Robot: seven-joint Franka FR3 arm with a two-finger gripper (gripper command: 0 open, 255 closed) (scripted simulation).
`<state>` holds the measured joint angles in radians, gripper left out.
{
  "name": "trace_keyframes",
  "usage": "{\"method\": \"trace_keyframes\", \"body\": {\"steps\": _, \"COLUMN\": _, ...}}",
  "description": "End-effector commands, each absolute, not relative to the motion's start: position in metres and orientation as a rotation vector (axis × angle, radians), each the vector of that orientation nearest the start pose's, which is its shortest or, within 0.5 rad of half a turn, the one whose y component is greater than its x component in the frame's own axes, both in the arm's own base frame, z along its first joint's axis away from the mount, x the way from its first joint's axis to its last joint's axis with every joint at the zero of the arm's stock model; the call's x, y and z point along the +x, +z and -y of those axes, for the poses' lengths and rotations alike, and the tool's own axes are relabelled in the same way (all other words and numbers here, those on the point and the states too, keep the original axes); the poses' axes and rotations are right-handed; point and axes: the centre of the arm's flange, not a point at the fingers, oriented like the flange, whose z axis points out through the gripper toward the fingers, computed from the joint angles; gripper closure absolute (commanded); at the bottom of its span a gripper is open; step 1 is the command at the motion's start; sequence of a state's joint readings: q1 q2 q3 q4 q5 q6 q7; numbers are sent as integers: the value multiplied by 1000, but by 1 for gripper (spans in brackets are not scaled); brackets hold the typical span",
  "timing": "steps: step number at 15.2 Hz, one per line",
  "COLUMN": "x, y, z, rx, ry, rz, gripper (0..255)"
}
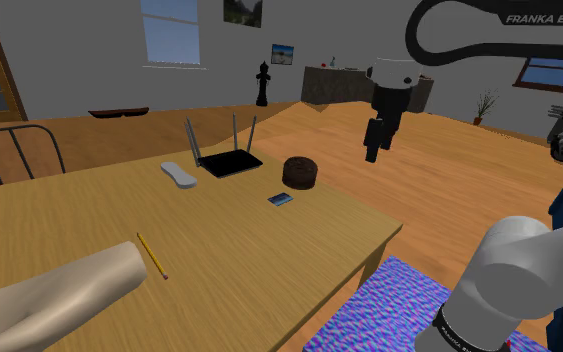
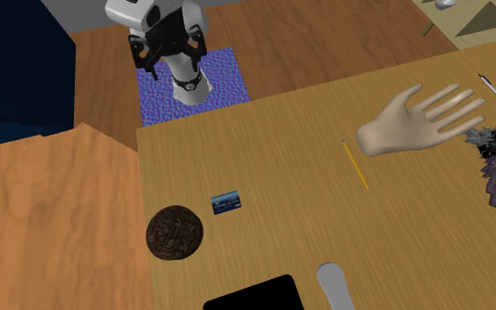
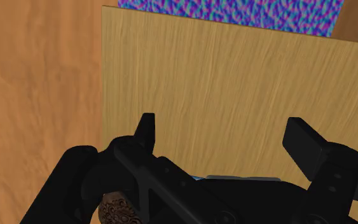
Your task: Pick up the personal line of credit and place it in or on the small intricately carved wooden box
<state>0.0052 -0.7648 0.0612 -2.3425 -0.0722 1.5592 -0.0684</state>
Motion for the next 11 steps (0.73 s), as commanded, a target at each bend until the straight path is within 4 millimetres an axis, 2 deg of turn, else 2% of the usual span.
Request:
{"method": "trace_keyframes", "body": {"steps": 1, "x": 311, "y": 589, "z": -18, "rx": -3250, "ry": 33, "rz": 191, "gripper": 0}}
{"method": "trace_keyframes", "body": {"steps": 6, "x": 338, "y": 548, "z": 30, "rx": -3110, "ry": -93, "rz": 569, "gripper": 0}}
{"method": "trace_keyframes", "body": {"steps": 11, "x": 378, "y": 504, "z": 66, "rx": -2922, "ry": -211, "rz": 914, "gripper": 0}}
